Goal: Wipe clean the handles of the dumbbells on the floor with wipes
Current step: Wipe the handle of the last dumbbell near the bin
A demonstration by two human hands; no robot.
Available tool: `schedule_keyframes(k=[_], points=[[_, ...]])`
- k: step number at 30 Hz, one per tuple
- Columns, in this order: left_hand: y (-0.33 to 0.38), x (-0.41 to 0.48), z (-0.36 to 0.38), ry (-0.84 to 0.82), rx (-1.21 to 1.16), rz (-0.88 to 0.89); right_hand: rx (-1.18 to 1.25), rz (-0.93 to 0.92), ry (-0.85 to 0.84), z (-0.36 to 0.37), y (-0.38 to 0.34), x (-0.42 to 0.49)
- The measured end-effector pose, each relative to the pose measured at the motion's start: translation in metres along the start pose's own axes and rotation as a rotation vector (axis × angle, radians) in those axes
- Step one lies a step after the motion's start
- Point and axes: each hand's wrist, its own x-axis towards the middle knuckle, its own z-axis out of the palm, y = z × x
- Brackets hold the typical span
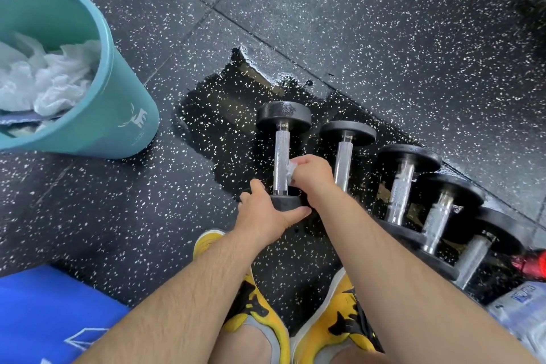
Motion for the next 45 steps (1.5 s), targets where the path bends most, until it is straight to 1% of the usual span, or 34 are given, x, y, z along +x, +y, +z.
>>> schedule_keyframes(k=[1,3,4,7,10,12,15,18,20,24,25,27,29,30,32,34,35,37,40,42,43,45], points=[[0.000,0.000,0.001,0.002,0.003,0.001,0.036,0.009,-0.009,0.001,0.000,0.001],[0.000,-0.001,0.001,0.006,0.008,0.003,-0.025,0.025,-0.041,0.000,0.000,0.001],[0.000,0.000,0.001,0.010,0.010,0.002,-0.121,0.023,-0.073,-0.001,-0.002,-0.001],[0.000,0.001,0.001,0.010,0.004,-0.001,-0.555,-0.071,-0.166,-0.010,-0.013,-0.009],[0.000,-0.001,0.001,0.005,0.006,-0.005,-0.828,-0.145,-0.222,-0.017,-0.020,-0.020],[0.002,-0.001,0.000,0.003,0.013,-0.004,-0.902,-0.199,-0.188,-0.018,-0.021,-0.024],[0.000,0.001,-0.002,-0.001,0.009,-0.016,-0.822,-0.315,-0.122,-0.013,-0.016,-0.032],[-0.001,0.000,-0.002,-0.010,0.006,-0.018,-0.810,-0.406,-0.109,-0.003,-0.009,-0.034],[0.001,-0.002,-0.002,-0.018,0.012,-0.014,-0.889,-0.512,-0.074,0.006,-0.009,-0.029],[0.003,0.000,-0.004,-0.030,0.011,-0.014,-1.179,-0.729,0.018,0.019,-0.021,-0.022],[0.003,-0.001,-0.004,-0.026,0.015,-0.014,-1.228,-0.742,0.038,0.021,-0.023,-0.021],[0.004,-0.003,-0.003,-0.019,0.028,-0.005,-1.338,-0.704,0.057,0.024,-0.027,-0.025],[0.004,-0.004,-0.004,-0.019,0.019,0.012,-1.523,-0.691,0.006,0.026,-0.033,-0.030],[0.003,-0.005,-0.005,-0.020,0.007,0.014,-1.618,-0.692,-0.053,0.027,-0.038,-0.032],[0.001,-0.005,-0.007,-0.029,-0.019,0.006,-1.730,-0.681,-0.202,0.026,-0.050,-0.032],[0.001,-0.006,-0.006,-0.031,-0.030,0.003,-1.771,-0.694,-0.284,0.025,-0.056,-0.031],[0.002,-0.006,-0.005,-0.029,-0.025,0.008,-1.778,-0.712,-0.278,0.026,-0.056,-0.031],[0.004,-0.005,-0.005,-0.024,-0.015,0.017,-1.766,-0.785,-0.206,0.030,-0.054,-0.030],[0.005,-0.003,-0.006,-0.017,-0.016,-0.007,-1.689,-0.845,-0.062,0.035,-0.050,-0.026],[0.004,-0.004,-0.006,-0.018,-0.010,-0.011,-1.676,-0.830,-0.027,0.035,-0.045,-0.026],[0.004,-0.004,-0.005,-0.019,-0.004,-0.006,-1.687,-0.799,-0.040,0.035,-0.043,-0.026],[0.003,-0.006,-0.005,-0.021,-0.013,0.006,-1.702,-0.702,-0.124,0.033,-0.042,-0.028]])
